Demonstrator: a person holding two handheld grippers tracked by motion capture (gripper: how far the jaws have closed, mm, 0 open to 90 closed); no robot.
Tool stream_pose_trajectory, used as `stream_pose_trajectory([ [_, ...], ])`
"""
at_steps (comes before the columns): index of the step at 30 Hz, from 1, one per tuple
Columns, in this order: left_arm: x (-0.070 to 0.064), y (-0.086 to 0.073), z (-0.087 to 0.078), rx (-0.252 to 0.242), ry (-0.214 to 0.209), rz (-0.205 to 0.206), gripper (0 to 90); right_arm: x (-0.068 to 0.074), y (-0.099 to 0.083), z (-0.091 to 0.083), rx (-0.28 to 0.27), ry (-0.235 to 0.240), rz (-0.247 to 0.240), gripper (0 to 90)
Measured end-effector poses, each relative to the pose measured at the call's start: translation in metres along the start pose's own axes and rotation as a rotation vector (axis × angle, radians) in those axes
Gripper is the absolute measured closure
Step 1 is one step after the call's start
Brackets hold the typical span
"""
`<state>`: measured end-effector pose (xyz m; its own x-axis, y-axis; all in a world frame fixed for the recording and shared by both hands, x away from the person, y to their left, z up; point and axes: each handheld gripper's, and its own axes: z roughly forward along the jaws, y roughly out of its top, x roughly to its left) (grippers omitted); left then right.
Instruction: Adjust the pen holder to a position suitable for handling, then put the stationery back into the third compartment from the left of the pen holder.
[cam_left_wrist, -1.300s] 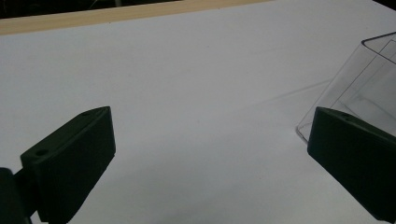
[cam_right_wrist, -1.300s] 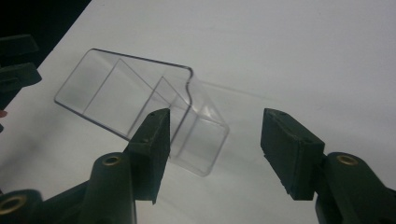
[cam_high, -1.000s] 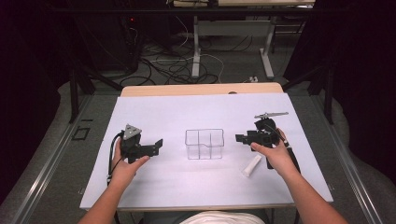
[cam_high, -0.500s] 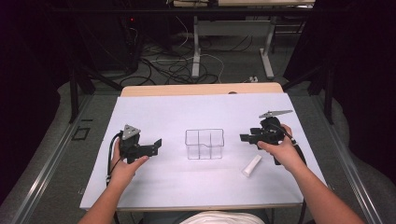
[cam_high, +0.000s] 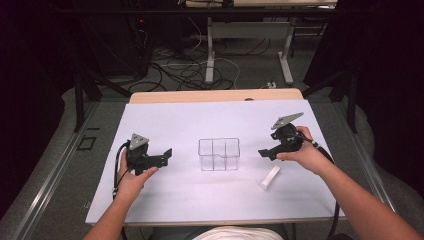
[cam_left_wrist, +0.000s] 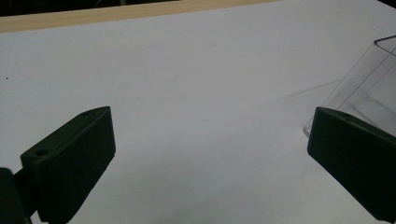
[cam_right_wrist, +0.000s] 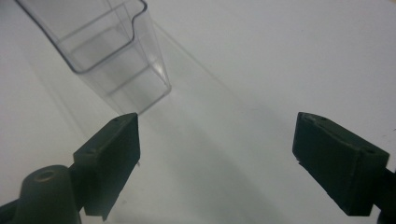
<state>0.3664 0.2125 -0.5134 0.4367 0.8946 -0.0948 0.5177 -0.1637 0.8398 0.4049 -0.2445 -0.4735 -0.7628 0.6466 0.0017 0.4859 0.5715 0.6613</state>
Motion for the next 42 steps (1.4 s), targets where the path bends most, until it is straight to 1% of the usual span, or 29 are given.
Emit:
stream_pose_trajectory([
  [1, 0.0, 0.0, 0.0, -0.001, 0.0, 0.0, 1.0, 0.0, 0.0, 0.0, 0.0, 0.0, 0.0, 14.9],
  [2, 0.0, 0.0, 0.0, -0.001, 0.0, 0.0, 1.0, 0.001, 0.002, -0.002, 0.021, 0.001, -0.078, 15.0],
  [3, 0.0, 0.0, 0.0, -0.001, 0.0, -0.001, 1.0, 0.001, 0.002, -0.002, 0.021, 0.001, -0.078, 15.0],
  [4, 0.001, 0.0, 0.0, -0.001, 0.004, 0.006, 1.0, 0.002, 0.005, -0.001, 0.033, -0.01, -0.175, 15.1],
  [5, 0.001, 0.0, 0.0, -0.001, 0.004, 0.006, 1.0, 0.002, 0.005, -0.001, 0.033, -0.01, -0.175, 15.1],
  [6, 0.0, 0.0, 0.0, -0.002, 0.004, 0.004, 1.0, 0.005, 0.007, -0.001, 0.058, -0.023, -0.291, 16.2],
  [7, 0.001, 0.0, -0.001, -0.002, 0.005, 0.005, 1.0, 0.005, 0.007, -0.001, 0.058, -0.023, -0.291, 16.2],
  [9, 0.0, -0.001, 0.0, -0.005, 0.004, -0.001, 1.0, 0.007, 0.007, -0.001, 0.085, -0.027, -0.395, 19.5],
  [10, 0.001, -0.001, -0.001, -0.005, 0.004, -0.002, 1.0, 0.007, 0.008, -0.001, 0.101, -0.019, -0.432, 21.9],
  [11, 0.001, -0.001, -0.001, -0.004, 0.005, -0.001, 1.0, 0.008, 0.008, -0.001, 0.127, -0.019, -0.493, 26.3],
  [12, 0.001, -0.001, -0.001, -0.007, 0.005, -0.001, 1.0, 0.008, 0.008, -0.001, 0.135, -0.019, -0.519, 27.8],
  [13, 0.001, -0.001, -0.001, -0.005, 0.005, -0.004, 1.0, 0.008, 0.008, -0.001, 0.135, -0.019, -0.519, 27.8],
  [15, 0.001, -0.001, 0.0, -0.005, 0.004, -0.004, 1.0, 0.008, 0.007, -0.002, 0.151, -0.018, -0.554, 31.0],
  [19, 0.001, -0.001, 0.0, -0.003, 0.006, -0.001, 1.0, 0.01, 0.005, -0.001, 0.212, 0.009, -0.653, 35.4],
  [20, 0.001, -0.001, 0.0, -0.003, 0.005, -0.001, 1.0, 0.01, 0.005, -0.001, 0.212, 0.009, -0.653, 35.4],
  [21, 0.001, -0.001, 0.0, -0.003, 0.005, -0.001, 1.0, 0.011, 0.004, -0.001, 0.236, 0.027, -0.703, 37.2],
  [26, 0.001, -0.001, 0.0, -0.003, 0.008, 0.0, 1.0, 0.013, 0.001, -0.002, 0.337, 0.081, -0.853, 41.7],
  [29, 0.002, -0.001, 0.0, -0.003, 0.011, 0.003, 1.0, 0.014, -0.003, -0.004, 0.335, 0.106, -0.921, 43.1],
  [30, 0.002, -0.002, -0.001, -0.001, 0.014, 0.005, 1.0, 0.014, -0.003, -0.004, 0.317, 0.115, -0.972, 44.6],
  [32, 0.002, -0.002, 0.0, -0.003, 0.014, 0.001, 1.0, 0.013, -0.004, -0.006, 0.319, 0.14, -1.013, 45.4],
  [33, 0.001, -0.002, 0.0, -0.004, 0.015, 0.0, 1.1, 0.014, -0.006, -0.007, 0.315, 0.141, -1.022, 46.2],
  [34, 0.001, -0.002, 0.0, -0.005, 0.013, -0.005, 1.1, 0.014, -0.008, -0.007, 0.293, 0.142, -1.049, 46.3],
  [35, 0.001, -0.002, 0.0, -0.005, 0.014, -0.007, 1.1, 0.013, -0.008, -0.007, 0.291, 0.144, -1.085, 46.4],
  [36, 0.001, -0.002, -0.001, -0.003, 0.014, -0.009, 1.1, 0.014, -0.009, -0.008, 0.31, 0.159, -1.086, 46.2],
  [37, 0.001, -0.002, -0.001, -0.003, 0.014, -0.009, 1.1, 0.013, -0.008, -0.008, 0.321, 0.181, -1.121, 45.4],
  [39, 0.001, -0.002, -0.001, -0.004, 0.017, -0.006, 1.1, 0.014, -0.013, -0.006, 0.276, 0.16, -1.157, 44.5],
  [40, 0.001, -0.002, -0.001, -0.005, 0.017, -0.008, 1.1, 0.014, -0.012, -0.006, 0.312, 0.183, -1.18, 44.4],
  [41, 0.001, -0.002, -0.001, -0.006, 0.018, -0.006, 1.1, 0.015, -0.013, -0.007, 0.348, 0.19, -1.175, 44.3],
  [42, 0.001, -0.002, 0.0, -0.007, 0.017, -0.009, 1.1, 0.016, -0.015, -0.005, 0.311, 0.175, -1.185, 44.4],
])
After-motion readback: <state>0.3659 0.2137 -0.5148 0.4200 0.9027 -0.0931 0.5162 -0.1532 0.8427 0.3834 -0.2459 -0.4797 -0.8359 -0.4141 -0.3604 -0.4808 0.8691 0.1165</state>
